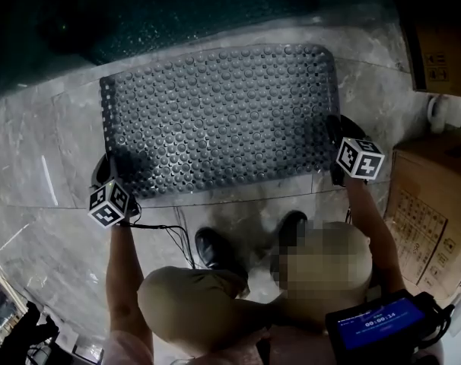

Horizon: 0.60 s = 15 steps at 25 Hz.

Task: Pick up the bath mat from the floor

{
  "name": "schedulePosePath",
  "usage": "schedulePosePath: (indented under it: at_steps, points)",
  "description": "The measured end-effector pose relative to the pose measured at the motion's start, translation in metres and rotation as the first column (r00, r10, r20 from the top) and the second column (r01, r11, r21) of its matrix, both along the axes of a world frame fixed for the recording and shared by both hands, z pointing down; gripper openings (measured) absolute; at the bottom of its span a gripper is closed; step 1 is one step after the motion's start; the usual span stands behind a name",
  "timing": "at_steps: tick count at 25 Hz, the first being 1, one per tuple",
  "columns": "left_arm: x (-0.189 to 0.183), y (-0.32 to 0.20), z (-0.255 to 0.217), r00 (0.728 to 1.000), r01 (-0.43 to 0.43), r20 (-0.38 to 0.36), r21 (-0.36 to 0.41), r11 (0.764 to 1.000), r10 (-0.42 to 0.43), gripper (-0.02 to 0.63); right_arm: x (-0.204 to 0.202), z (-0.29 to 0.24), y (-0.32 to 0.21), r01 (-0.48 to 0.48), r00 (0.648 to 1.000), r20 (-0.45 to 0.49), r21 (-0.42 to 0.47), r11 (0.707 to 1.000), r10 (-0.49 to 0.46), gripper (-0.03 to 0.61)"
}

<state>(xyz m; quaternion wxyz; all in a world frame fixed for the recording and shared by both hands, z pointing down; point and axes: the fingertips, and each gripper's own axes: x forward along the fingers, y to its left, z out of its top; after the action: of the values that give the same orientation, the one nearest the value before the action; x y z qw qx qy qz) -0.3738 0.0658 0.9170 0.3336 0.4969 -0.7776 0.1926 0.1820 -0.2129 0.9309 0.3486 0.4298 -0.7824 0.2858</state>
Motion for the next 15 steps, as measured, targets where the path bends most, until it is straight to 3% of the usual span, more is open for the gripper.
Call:
schedulePosePath:
  at_steps: [4, 15]
  points:
    - [0.002, 0.0, -0.001, 1.0, 0.003, -0.006, 0.012, 1.0, -0.002, 0.04, -0.006, 0.0, 0.001, 0.021, 1.0, 0.004, 0.002, 1.0, -0.021, 0.092]
    - [0.004, 0.001, -0.009, 1.0, -0.008, 0.008, 0.008, 1.0, 0.008, 0.04, -0.015, -0.01, 0.005, 0.027, 1.0, 0.014, 0.004, 1.0, -0.027, 0.037]
